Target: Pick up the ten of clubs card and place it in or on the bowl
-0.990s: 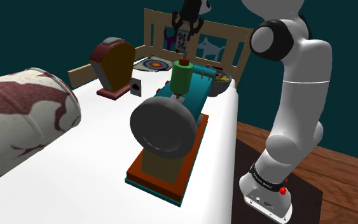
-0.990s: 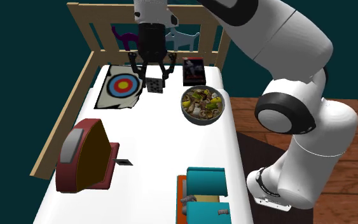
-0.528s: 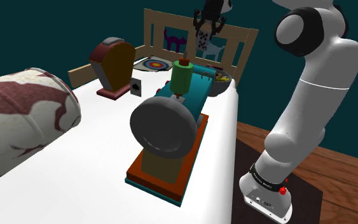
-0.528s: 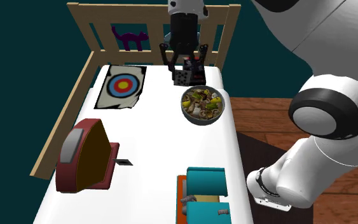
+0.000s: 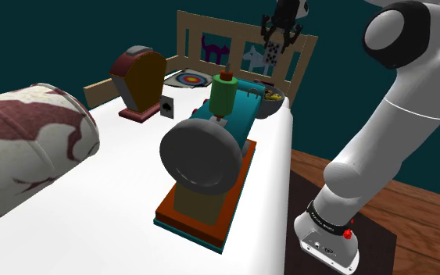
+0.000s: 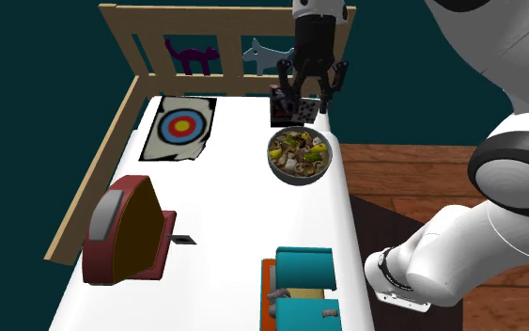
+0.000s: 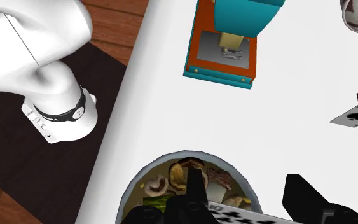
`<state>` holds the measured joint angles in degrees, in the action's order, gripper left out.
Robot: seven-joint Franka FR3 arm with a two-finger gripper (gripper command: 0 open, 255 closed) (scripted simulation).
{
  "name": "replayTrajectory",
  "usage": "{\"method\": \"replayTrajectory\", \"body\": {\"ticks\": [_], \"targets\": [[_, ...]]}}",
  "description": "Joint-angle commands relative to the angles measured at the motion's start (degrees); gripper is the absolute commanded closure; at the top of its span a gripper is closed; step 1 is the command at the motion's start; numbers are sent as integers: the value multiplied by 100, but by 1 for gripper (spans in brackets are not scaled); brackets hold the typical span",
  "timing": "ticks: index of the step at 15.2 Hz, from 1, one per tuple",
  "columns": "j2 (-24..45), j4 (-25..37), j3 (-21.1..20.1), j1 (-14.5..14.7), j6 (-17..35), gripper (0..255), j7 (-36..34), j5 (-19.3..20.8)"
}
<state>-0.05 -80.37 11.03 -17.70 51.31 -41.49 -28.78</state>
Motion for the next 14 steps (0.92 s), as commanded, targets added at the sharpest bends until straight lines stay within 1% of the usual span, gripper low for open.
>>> {"method": "replayTrajectory", "body": {"ticks": [1, 14], "targets": [[-100, -260, -5, 5, 143, 255, 93, 76], [-442, -1649, -78, 53, 1140, 255, 521, 371]]}}
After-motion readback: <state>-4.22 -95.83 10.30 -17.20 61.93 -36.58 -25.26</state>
